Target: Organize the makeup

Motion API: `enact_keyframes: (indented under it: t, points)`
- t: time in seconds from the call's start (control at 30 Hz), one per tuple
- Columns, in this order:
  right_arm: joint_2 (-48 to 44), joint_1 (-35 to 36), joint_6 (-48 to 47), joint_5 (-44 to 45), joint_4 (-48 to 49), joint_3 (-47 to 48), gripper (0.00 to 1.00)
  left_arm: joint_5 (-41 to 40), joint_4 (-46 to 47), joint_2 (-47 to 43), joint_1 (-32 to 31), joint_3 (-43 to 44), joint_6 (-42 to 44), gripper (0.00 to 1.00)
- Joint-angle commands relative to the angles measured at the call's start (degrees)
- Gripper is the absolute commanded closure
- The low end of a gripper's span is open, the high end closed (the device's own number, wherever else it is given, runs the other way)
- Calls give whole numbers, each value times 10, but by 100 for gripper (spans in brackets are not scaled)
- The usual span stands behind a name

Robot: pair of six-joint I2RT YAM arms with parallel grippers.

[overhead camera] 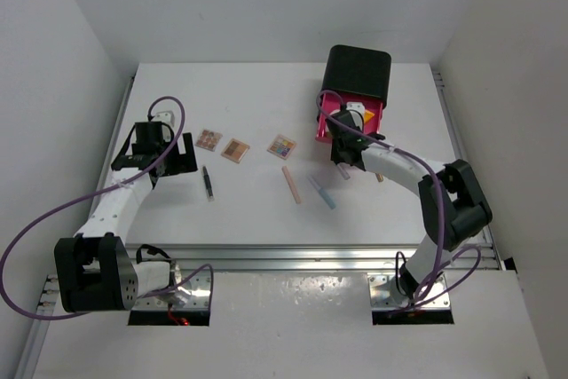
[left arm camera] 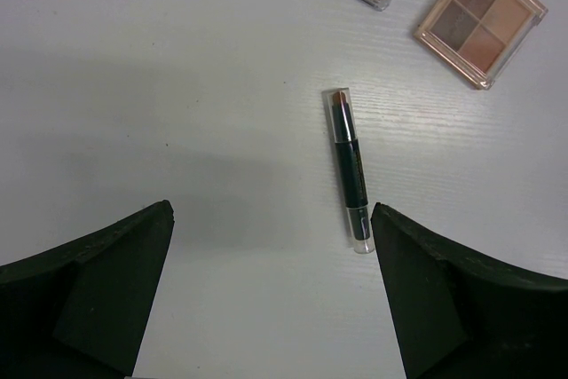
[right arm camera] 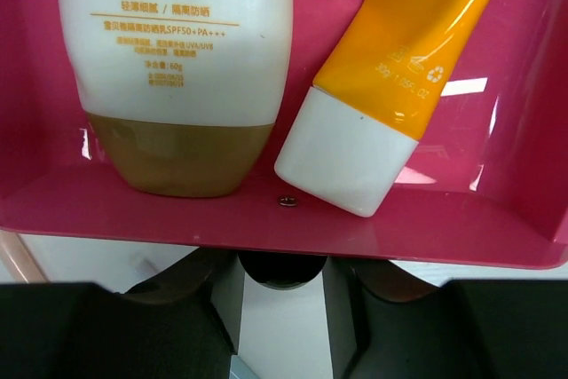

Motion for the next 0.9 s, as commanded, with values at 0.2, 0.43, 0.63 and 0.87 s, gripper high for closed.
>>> enact_keyframes:
  t: [0.2, 0.43, 0.63, 0.87]
  points:
    - [-31, 1, -11, 60, 74, -5, 70, 6, 8, -6, 3, 9, -5, 0]
    - [-40, 0, -44, 63, 133, -1, 81, 1, 8, -1, 3, 15, -5, 0]
    - [-58, 1, -63, 76, 152, -1, 87, -4, 2, 4, 3, 15, 0, 0]
    - [-34, -20, -88, 57, 197, 30, 87, -9, 2, 10, 3, 20, 5, 0]
